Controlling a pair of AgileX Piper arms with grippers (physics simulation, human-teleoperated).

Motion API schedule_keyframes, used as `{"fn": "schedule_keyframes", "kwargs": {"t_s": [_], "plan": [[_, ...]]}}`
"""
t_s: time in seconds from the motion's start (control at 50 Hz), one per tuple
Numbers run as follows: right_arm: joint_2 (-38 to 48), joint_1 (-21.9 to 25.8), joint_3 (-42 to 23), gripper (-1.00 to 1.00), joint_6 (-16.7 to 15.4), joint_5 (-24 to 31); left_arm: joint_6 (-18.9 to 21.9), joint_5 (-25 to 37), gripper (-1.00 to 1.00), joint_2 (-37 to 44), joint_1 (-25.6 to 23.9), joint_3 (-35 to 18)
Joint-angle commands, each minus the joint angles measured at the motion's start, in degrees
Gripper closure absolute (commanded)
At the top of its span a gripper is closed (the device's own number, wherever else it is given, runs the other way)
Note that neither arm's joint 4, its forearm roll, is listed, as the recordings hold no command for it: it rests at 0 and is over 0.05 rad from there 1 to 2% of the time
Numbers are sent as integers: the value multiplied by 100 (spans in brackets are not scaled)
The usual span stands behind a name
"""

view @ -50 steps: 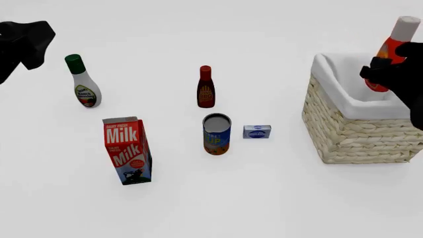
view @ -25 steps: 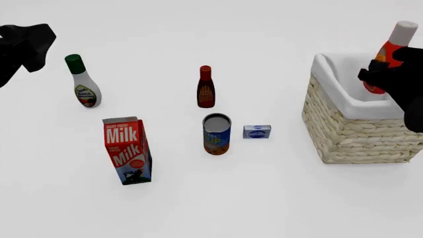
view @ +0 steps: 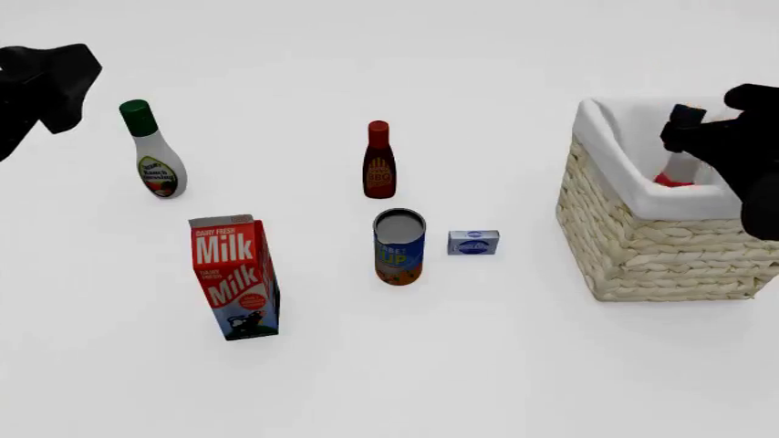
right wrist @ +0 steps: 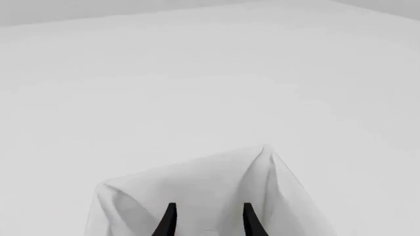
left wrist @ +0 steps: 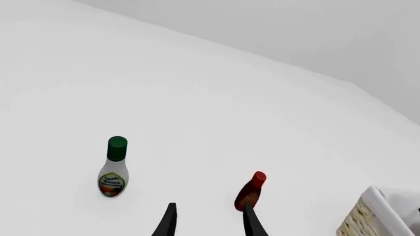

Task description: Pick the ketchup and place it in the basket.

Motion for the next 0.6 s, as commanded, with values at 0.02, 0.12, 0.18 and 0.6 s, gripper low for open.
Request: {"fn": "schedule_keyframes", "kwargs": {"t_s": [0.02, 0.12, 0.18, 0.6], "plan": [[349, -98, 157, -100, -49, 131, -19, -3, -100, -28, -5, 21], [-57, -43, 174, -100, -213, 285, -37, -12, -100, -27, -2, 24], [-246, -9, 165, -100, -259, 358, -44, -19, -100, -27, -3, 27], [-1956, 969, -38, -100, -530, 1337, -106, -21, -100, -40, -25, 6]]}}
